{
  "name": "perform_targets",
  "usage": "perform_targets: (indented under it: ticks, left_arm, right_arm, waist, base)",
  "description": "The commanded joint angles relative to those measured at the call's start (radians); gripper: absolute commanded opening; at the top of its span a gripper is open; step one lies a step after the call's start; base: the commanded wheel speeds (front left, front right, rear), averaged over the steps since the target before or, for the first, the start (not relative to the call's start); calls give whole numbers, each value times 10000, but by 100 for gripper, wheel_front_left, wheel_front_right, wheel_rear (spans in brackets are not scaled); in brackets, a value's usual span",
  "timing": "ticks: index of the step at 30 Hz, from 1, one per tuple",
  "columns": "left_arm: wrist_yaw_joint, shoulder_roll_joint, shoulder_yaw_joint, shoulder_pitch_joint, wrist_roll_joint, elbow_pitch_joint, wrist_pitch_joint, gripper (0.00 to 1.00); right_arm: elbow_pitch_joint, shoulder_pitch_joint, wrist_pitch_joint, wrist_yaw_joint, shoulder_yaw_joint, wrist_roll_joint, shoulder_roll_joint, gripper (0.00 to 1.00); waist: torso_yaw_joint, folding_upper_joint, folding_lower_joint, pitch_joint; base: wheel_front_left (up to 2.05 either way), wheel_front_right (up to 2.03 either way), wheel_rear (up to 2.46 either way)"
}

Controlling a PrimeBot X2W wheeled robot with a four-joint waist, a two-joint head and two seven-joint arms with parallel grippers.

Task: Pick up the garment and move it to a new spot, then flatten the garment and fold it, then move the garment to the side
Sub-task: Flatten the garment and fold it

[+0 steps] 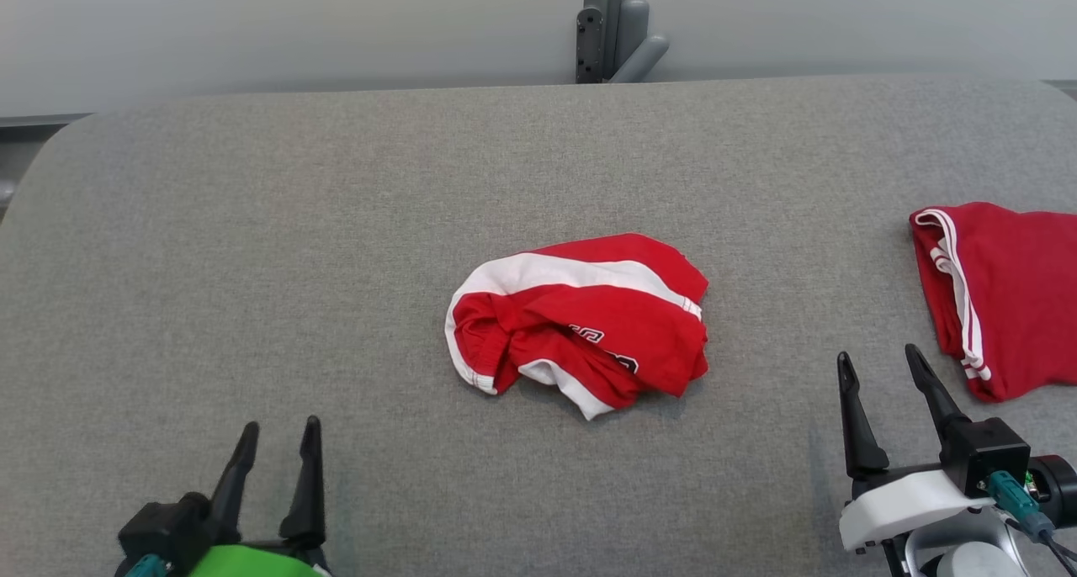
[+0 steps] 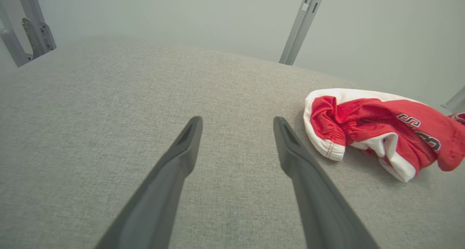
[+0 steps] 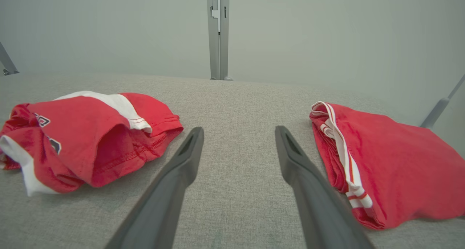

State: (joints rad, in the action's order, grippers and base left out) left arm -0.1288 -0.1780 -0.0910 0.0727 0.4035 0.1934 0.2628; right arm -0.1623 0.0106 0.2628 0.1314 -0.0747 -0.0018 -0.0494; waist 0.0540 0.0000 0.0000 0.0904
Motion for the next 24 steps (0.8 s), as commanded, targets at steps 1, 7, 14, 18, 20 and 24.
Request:
perform_targets:
  ticks: [1, 7, 14, 18, 20, 24]
  left_arm:
    - [-26, -17, -470, -430, 711, 270, 22, 100]
    - [-27, 66, -1824, -1575, 3095, 1010, -901, 100]
    - [-27, 215, -2918, -2627, 5020, 1448, -1729, 100]
    - [-26, 149, -3261, -2940, 5842, 1805, -2193, 100]
    - [-27, 127, -3387, -3095, 6089, 1938, -2302, 100]
    - [-28, 106, -3571, -3322, 6630, 2039, -2287, 100]
  right_arm:
    - [68, -168, 25, -15, -1, -46, -22, 100]
    - [161, -374, 25, -17, -3, -94, -22, 100]
    - [147, -597, 25, -15, -21, -88, -19, 100]
    - [144, -676, 25, -15, -42, -70, -19, 100]
    - [154, -733, 25, -15, -45, -57, -19, 100]
    - [166, -773, 25, -15, -24, -49, -22, 100]
  waist:
    - [-106, 0, 0, 205]
    - [-348, 0, 0, 650]
    - [-655, 0, 0, 1122]
    - [-813, 0, 0, 1287]
    - [-865, 0, 0, 1341]
    - [-948, 0, 0, 1431]
  base:
    - [0, 0, 0]
    - [0, 0, 0]
    - [0, 0, 0]
    - [0, 0, 0]
    - [0, 0, 0]
    - [0, 0, 0]
